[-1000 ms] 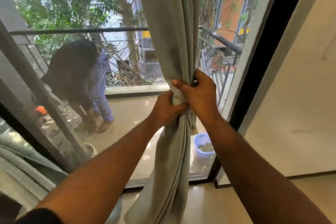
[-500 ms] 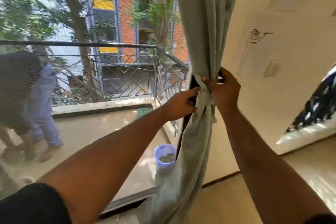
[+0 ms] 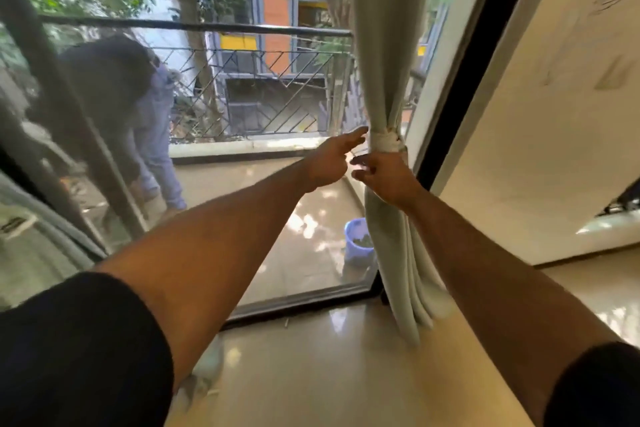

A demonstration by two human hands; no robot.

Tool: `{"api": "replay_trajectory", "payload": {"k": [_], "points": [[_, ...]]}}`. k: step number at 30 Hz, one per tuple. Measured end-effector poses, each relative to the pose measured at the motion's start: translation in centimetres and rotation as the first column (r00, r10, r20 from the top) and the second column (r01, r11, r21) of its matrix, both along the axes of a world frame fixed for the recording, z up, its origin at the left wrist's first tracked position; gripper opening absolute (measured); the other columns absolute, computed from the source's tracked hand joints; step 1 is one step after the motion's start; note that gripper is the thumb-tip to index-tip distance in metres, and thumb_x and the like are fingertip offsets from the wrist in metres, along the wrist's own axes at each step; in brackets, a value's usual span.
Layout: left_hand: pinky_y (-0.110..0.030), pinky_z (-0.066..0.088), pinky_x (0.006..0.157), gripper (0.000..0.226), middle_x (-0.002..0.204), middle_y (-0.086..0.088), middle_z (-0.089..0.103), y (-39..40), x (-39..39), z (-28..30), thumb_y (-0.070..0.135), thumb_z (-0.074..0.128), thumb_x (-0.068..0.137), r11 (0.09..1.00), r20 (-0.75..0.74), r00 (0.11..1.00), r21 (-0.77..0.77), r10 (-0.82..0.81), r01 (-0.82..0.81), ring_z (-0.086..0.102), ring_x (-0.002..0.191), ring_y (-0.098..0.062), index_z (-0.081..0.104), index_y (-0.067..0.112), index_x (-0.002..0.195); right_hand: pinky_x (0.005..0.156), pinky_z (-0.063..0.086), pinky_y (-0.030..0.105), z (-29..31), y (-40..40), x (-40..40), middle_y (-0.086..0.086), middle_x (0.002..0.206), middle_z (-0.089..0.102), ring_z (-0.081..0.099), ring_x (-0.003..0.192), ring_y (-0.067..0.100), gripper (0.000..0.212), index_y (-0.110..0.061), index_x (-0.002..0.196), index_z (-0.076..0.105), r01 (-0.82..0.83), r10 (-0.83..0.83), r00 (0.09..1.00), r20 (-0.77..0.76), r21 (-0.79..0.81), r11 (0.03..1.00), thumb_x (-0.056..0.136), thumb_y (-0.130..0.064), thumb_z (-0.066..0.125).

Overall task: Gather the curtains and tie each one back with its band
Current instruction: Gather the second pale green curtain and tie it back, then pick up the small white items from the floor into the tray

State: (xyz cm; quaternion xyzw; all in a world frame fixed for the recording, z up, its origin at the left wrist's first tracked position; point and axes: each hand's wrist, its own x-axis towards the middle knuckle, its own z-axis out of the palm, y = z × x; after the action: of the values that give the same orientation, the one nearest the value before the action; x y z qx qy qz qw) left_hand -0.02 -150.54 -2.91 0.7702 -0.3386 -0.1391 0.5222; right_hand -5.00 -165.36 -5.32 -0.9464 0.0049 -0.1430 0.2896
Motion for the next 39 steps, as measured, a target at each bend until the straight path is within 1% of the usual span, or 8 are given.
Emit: {"api": "replay_trajectory", "payload": {"k": [5, 9, 12, 16, 24, 27, 31, 39], "points": [[-0.025, 0.043, 0.097, 0.075, 0.142, -0.019, 0.050, 9.5, -1.2, -4.8, -0.029, 0.036, 0.076, 0.985, -0.016, 0.985, 0.021, 0.172, -0.172, 0.049, 0.131, -0.029, 0.039, 0.001, 0.145, 0.104, 0.032, 0.029, -3.4, 7.3, 2.5, 0.016, 0.139, 0.054, 0.049, 0.129, 0.028, 0.054, -0.008, 0.134, 0.056, -0.023, -0.011, 0.969, -0.247, -0.132, 0.991, 0.085, -0.025, 0.073], [-0.021, 0.042, 0.089, 0.074, 0.139, -0.013, 0.054, 18.7, -3.5, -13.0, -0.026, 0.036, 0.077, 0.966, -0.065, 0.975, 0.165, 0.213, -0.200, 0.054, 0.127, -0.024, 0.042, 0.005, 0.144, 0.109, 0.028, 0.030, -9.2, 12.8, 2.6, 0.009, 0.145, 0.049, 0.040, 0.136, 0.026, 0.058, -0.012, 0.138, 0.051, -0.040, -0.020, 0.933, -0.359, -0.159, 0.987, 0.087, -0.031, 0.070], [-0.022, 0.043, 0.095, 0.073, 0.136, -0.011, 0.057, 24.4, -5.1, -18.5, -0.021, 0.040, 0.080, 0.932, -0.175, 0.944, 0.285, 0.281, -0.224, 0.053, 0.128, -0.021, 0.043, 0.013, 0.145, 0.112, 0.030, 0.035, -13.3, 16.2, 2.0, 0.006, 0.151, 0.041, 0.034, 0.140, 0.025, 0.062, -0.014, 0.143, 0.046, -0.105, 0.003, 0.888, -0.460, -0.196, 0.975, 0.089, -0.034, 0.067], [-0.025, 0.042, 0.098, 0.074, 0.138, -0.016, 0.055, 29.9, -6.2, -22.2, -0.016, 0.044, 0.082, 0.887, -0.269, 0.892, 0.393, 0.363, -0.243, 0.048, 0.133, -0.020, 0.039, 0.019, 0.148, 0.110, 0.033, 0.037, -16.7, 19.6, 1.9, 0.008, 0.152, 0.038, 0.033, 0.140, 0.026, 0.065, -0.012, 0.146, 0.039, -0.249, 0.043, 0.827, -0.561, -0.296, 0.922, 0.090, -0.034, 0.063], [-0.031, 0.041, 0.106, 0.068, 0.144, -0.015, 0.049, 34.1, -7.4, -24.8, -0.010, 0.053, 0.085, 0.820, -0.281, 0.839, 0.493, 0.466, -0.290, 0.048, 0.132, -0.024, 0.037, 0.009, 0.148, 0.099, 0.045, 0.040, -20.1, 25.6, 2.2, 0.015, 0.126, 0.059, 0.053, 0.118, 0.033, 0.042, -0.010, 0.123, 0.059, -0.469, 0.144, 0.808, -0.572, -0.475, 0.745, 0.090, -0.036, 0.057], [-0.031, 0.042, 0.104, 0.063, 0.142, -0.014, 0.051, 35.0, -7.4, -26.0, -0.007, 0.055, 0.088, 0.794, -0.266, 0.821, 0.517, 0.505, -0.320, 0.049, 0.131, -0.025, 0.040, 0.010, 0.147, 0.107, 0.037, 0.045, -21.1, 27.8, 2.5, 0.014, 0.120, 0.060, 0.050, 0.118, 0.035, 0.034, -0.012, 0.117, 0.062, -0.486, 0.153, 0.833, -0.531, -0.573, 0.660, 0.091, -0.033, 0.057], [-0.018, 0.042, 0.091, 0.068, 0.138, -0.014, 0.055, 35.8, -7.6, -28.0, -0.016, 0.051, 0.081, 0.756, -0.257, 0.796, 0.560, 0.548, -0.340, 0.051, 0.129, -0.023, 0.044, 0.008, 0.145, 0.108, 0.030, 0.049, -22.6, 30.3, 1.9, 0.013, 0.117, 0.062, 0.052, 0.115, 0.035, 0.028, -0.015, 0.113, 0.065, -0.471, 0.114, 0.861, -0.496, -0.693, 0.545, 0.091, -0.030, 0.058], [-0.036, 0.044, 0.105, 0.061, 0.137, -0.017, 0.056, 36.7, -7.2, -32.2, -0.010, 0.051, 0.085, 0.731, -0.316, 0.759, 0.616, 0.570, -0.293, 0.053, 0.127, -0.025, 0.045, 0.006, 0.143, 0.098, 0.041, 0.040, -27.8, 31.9, 1.3, 0.010, 0.117, 0.062, 0.056, 0.110, 0.027, 0.027, -0.015, 0.115, 0.063, -0.585, 0.169, 0.755, -0.634, -0.534, 0.611, 0.094, -0.031, 0.056]]}}
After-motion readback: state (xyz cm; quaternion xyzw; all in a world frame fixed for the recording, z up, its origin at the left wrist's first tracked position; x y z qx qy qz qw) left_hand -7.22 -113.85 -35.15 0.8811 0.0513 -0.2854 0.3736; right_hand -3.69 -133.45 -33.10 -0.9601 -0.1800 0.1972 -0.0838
